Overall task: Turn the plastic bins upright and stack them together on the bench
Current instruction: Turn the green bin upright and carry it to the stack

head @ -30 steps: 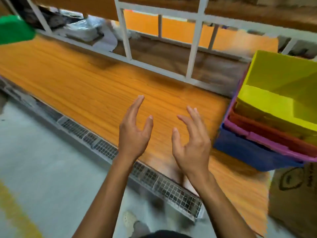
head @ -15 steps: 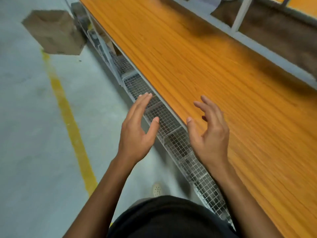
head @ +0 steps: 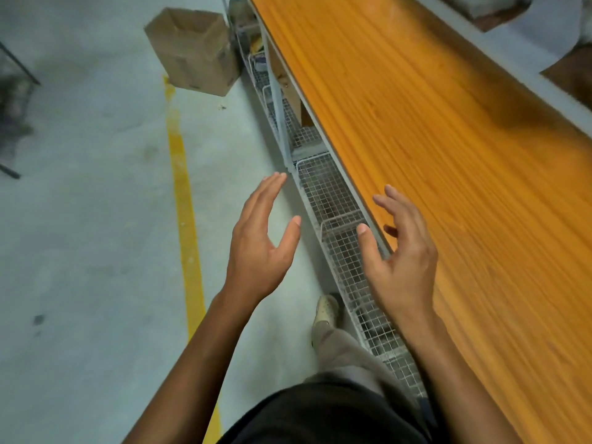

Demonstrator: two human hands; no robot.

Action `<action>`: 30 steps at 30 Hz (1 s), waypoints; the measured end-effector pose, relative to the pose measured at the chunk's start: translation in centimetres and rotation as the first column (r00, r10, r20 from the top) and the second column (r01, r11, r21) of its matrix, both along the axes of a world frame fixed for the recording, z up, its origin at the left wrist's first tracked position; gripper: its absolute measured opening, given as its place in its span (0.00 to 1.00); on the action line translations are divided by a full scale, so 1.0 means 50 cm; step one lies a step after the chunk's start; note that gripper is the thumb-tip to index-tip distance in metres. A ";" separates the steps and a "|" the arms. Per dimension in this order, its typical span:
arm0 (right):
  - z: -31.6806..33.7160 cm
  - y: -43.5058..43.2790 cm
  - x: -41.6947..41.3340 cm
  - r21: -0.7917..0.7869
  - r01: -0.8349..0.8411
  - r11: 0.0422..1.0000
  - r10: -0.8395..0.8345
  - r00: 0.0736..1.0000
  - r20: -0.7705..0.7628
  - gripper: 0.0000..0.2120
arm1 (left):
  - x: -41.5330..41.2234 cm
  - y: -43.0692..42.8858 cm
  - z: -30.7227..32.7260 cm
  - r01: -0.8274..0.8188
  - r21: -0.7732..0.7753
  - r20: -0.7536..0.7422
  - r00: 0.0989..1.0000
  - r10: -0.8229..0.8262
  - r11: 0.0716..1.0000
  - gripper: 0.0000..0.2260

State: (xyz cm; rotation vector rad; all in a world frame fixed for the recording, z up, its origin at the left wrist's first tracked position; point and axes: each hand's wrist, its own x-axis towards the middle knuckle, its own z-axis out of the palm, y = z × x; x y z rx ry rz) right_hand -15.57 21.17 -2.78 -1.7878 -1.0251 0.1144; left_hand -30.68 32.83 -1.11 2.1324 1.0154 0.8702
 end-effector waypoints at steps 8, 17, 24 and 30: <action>0.009 0.297 0.106 0.042 -0.050 0.998 0.051 0.998 -0.035 0.19 | 0.098 0.262 0.021 -0.036 -0.015 -0.019 0.999 0.036 0.999 0.24; 0.050 0.603 0.195 0.063 -0.084 0.994 0.085 0.996 -0.017 0.18 | 0.193 0.573 0.060 -0.071 0.014 -0.022 0.997 0.071 0.997 0.25; 0.016 0.898 0.219 0.025 -0.065 0.998 0.064 0.997 0.041 0.19 | 0.215 0.878 0.017 -0.043 0.000 0.032 0.999 0.043 0.999 0.25; 0.003 1.137 0.219 -0.003 0.002 1.000 -0.001 0.999 0.038 0.19 | 0.213 1.141 0.004 0.021 -0.015 0.033 0.999 -0.021 1.000 0.25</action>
